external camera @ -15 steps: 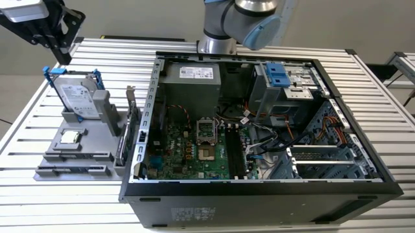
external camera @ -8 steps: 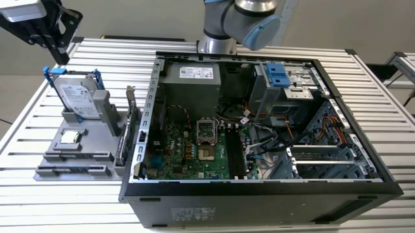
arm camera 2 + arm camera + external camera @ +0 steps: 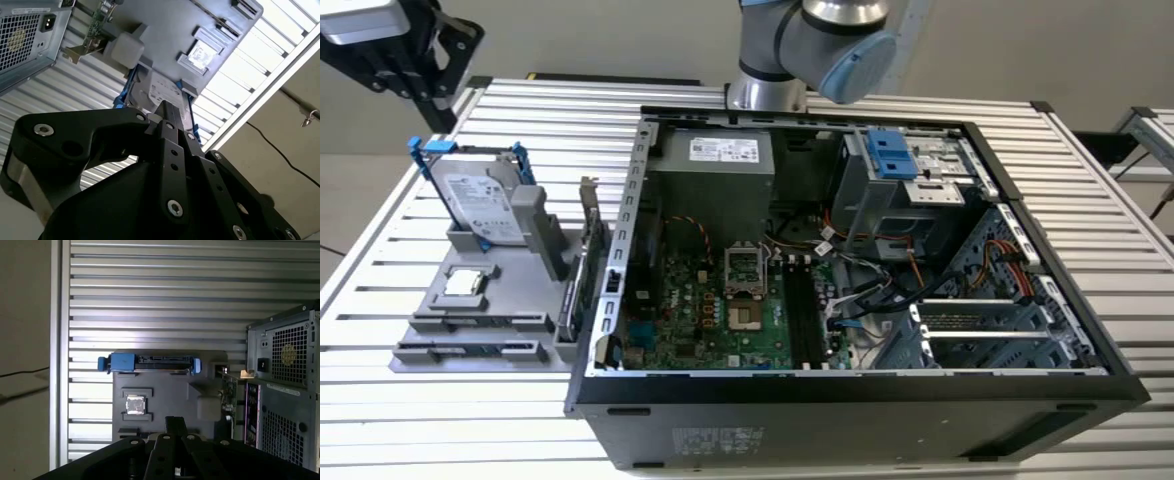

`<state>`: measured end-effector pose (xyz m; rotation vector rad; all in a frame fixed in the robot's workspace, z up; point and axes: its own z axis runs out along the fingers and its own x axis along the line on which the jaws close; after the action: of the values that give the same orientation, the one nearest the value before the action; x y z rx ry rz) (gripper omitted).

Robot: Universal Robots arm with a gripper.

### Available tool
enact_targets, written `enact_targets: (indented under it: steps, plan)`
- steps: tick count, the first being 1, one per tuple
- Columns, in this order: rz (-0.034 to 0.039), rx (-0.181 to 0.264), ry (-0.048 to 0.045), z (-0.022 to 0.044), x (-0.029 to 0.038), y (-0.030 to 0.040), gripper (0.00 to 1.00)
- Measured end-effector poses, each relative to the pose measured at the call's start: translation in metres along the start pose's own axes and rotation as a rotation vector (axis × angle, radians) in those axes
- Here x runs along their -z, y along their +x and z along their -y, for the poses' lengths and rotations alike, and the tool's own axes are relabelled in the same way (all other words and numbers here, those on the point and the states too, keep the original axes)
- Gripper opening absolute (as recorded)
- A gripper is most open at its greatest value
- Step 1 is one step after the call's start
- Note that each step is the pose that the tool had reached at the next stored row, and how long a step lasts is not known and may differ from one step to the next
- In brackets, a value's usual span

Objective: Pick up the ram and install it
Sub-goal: 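Reach for the ram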

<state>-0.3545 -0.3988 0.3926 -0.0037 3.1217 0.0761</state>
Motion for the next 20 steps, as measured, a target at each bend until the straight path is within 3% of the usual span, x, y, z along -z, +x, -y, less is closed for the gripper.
enact_targets:
  steps: [10, 20]
  plan:
    - [0.0, 0.001, -0.0001, 0.0001, 0.0, 0.0014, 0.0]
    - [-0.0001, 0.001, -0.0001, 0.0047, 0.0002, 0.0013, 0.0]
